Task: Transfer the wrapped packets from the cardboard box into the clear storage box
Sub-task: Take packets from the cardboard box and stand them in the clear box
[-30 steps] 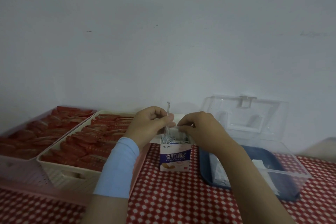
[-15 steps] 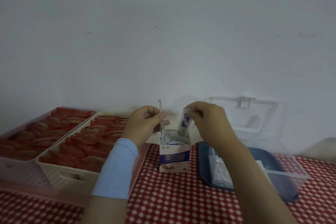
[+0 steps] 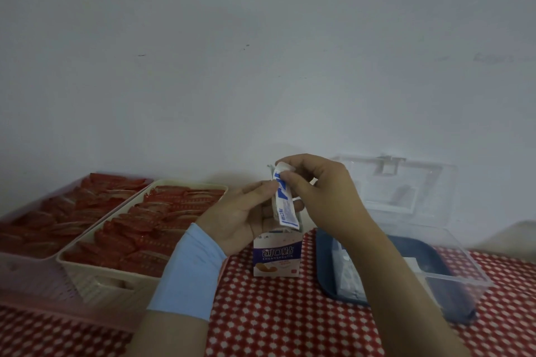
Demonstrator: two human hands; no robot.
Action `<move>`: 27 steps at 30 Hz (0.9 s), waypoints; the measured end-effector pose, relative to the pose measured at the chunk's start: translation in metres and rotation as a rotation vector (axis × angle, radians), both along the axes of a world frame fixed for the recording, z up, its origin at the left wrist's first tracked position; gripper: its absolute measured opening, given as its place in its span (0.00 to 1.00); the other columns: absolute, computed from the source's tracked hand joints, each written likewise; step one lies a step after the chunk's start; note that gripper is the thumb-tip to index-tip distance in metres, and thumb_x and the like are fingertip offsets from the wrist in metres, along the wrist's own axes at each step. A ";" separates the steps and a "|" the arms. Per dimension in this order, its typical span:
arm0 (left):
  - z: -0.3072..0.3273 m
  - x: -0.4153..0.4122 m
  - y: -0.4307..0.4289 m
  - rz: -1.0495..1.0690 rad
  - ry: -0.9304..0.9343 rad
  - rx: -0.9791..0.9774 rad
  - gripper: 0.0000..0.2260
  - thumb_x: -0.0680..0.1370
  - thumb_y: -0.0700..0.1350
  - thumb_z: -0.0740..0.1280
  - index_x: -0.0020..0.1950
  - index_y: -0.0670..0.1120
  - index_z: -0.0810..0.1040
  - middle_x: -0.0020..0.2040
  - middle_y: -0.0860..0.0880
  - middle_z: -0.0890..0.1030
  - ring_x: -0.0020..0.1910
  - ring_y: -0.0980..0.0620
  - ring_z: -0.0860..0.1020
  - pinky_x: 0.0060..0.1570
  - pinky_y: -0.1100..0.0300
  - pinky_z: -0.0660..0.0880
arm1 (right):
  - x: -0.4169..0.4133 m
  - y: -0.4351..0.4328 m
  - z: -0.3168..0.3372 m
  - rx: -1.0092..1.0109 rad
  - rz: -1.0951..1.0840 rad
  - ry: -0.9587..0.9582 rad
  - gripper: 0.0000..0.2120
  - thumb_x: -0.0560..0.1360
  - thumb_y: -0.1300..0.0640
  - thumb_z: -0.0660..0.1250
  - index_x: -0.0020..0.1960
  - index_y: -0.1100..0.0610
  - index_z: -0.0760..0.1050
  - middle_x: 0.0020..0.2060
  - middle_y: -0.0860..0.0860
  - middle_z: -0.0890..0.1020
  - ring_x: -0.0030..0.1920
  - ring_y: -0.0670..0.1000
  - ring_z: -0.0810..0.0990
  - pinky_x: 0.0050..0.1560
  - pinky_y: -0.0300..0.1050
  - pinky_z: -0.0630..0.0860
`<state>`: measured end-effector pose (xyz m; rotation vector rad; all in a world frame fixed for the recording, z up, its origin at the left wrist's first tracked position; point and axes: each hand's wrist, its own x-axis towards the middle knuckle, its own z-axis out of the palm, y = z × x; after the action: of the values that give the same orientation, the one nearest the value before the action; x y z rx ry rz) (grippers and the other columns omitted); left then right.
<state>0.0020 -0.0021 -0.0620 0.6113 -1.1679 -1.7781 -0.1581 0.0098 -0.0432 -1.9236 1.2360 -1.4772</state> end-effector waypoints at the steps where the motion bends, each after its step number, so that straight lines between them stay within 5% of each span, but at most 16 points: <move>1: -0.001 -0.002 -0.001 0.010 -0.004 -0.005 0.16 0.73 0.45 0.67 0.56 0.37 0.81 0.48 0.39 0.85 0.47 0.44 0.85 0.39 0.54 0.83 | 0.001 -0.002 -0.002 -0.008 -0.032 0.037 0.08 0.79 0.57 0.68 0.54 0.45 0.81 0.35 0.36 0.82 0.38 0.42 0.83 0.34 0.40 0.81; 4: -0.003 -0.004 -0.005 0.055 0.018 -0.011 0.16 0.74 0.45 0.68 0.57 0.36 0.81 0.47 0.39 0.83 0.43 0.46 0.85 0.39 0.53 0.82 | 0.001 -0.003 -0.005 -0.021 -0.087 0.093 0.11 0.78 0.50 0.69 0.60 0.43 0.78 0.47 0.35 0.80 0.47 0.41 0.81 0.46 0.46 0.82; 7: -0.006 0.000 -0.009 0.061 0.080 -0.004 0.12 0.75 0.44 0.68 0.54 0.38 0.83 0.49 0.39 0.83 0.46 0.46 0.84 0.43 0.52 0.83 | -0.004 0.004 0.000 0.017 0.058 0.114 0.12 0.70 0.45 0.76 0.49 0.45 0.78 0.62 0.34 0.75 0.61 0.35 0.75 0.57 0.39 0.74; 10: -0.006 0.003 -0.008 0.039 0.085 0.035 0.13 0.76 0.45 0.67 0.56 0.39 0.82 0.51 0.40 0.84 0.49 0.46 0.85 0.43 0.52 0.83 | -0.008 0.014 0.005 0.139 0.197 0.322 0.23 0.58 0.47 0.84 0.45 0.46 0.74 0.70 0.29 0.65 0.66 0.30 0.68 0.55 0.31 0.72; 13: -0.007 0.002 -0.006 -0.005 0.054 0.022 0.16 0.76 0.45 0.66 0.58 0.37 0.80 0.53 0.39 0.84 0.48 0.44 0.85 0.41 0.53 0.82 | -0.004 0.012 0.003 0.080 0.204 0.370 0.25 0.58 0.51 0.86 0.43 0.49 0.72 0.67 0.33 0.70 0.61 0.33 0.74 0.50 0.31 0.78; 17: -0.009 0.002 -0.006 -0.083 0.091 0.015 0.17 0.78 0.44 0.63 0.62 0.34 0.74 0.52 0.39 0.84 0.47 0.45 0.84 0.44 0.55 0.82 | -0.002 0.006 -0.002 0.020 0.204 0.309 0.25 0.57 0.52 0.86 0.41 0.50 0.71 0.55 0.43 0.77 0.50 0.44 0.81 0.47 0.46 0.83; 22: -0.010 -0.001 -0.005 -0.058 0.157 0.009 0.12 0.76 0.43 0.65 0.55 0.37 0.76 0.47 0.41 0.85 0.43 0.46 0.85 0.39 0.55 0.82 | -0.001 0.003 -0.004 -0.058 0.180 0.370 0.26 0.55 0.47 0.86 0.42 0.49 0.72 0.66 0.38 0.69 0.53 0.42 0.80 0.48 0.43 0.82; 27: -0.013 -0.004 -0.008 -0.014 0.114 -0.022 0.11 0.76 0.45 0.66 0.52 0.38 0.79 0.43 0.43 0.83 0.41 0.49 0.83 0.40 0.58 0.81 | 0.003 0.002 -0.007 -0.122 0.131 0.365 0.22 0.59 0.49 0.84 0.39 0.50 0.70 0.49 0.42 0.76 0.44 0.45 0.80 0.43 0.47 0.81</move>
<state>-0.0017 -0.0100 -0.0747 0.4836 -1.1146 -1.7861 -0.1550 0.0120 -0.0505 -2.3861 1.1588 -1.1949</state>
